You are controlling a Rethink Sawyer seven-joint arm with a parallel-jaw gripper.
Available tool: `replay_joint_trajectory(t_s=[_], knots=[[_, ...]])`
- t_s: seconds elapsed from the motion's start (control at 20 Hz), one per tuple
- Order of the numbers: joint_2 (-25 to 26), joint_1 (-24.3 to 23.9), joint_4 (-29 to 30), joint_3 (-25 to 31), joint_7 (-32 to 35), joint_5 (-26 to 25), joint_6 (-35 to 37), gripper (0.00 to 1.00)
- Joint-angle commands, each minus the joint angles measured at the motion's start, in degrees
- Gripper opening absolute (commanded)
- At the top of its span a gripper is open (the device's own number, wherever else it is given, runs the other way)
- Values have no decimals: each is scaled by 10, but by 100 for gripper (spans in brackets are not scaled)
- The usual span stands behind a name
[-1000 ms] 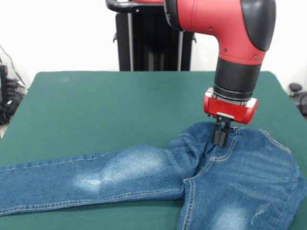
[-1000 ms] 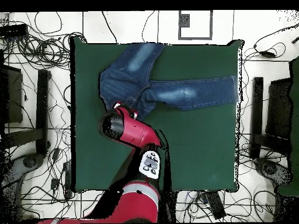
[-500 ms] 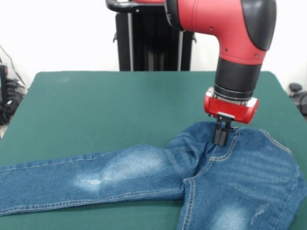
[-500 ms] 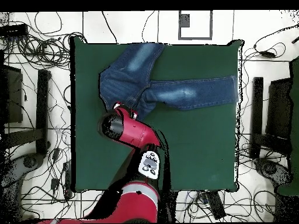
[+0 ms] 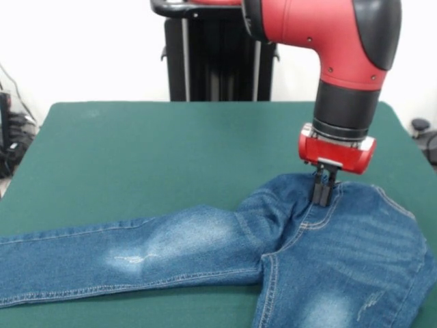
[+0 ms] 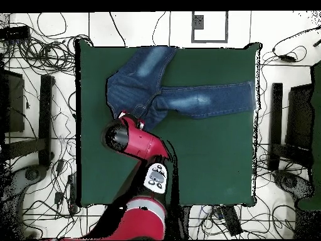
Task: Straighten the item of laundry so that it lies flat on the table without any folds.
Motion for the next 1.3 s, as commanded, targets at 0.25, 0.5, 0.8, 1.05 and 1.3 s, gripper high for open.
replay_joint_trajectory(t_s=[0.25,0.5,0.8,1.05,1.3], knots=[[24,39,41,27,141,24,70,0],[27,42,40,28,137,22,63,0],[30,48,44,19,143,24,34,100],[31,45,44,19,127,11,39,100],[31,44,42,21,122,9,51,100]])
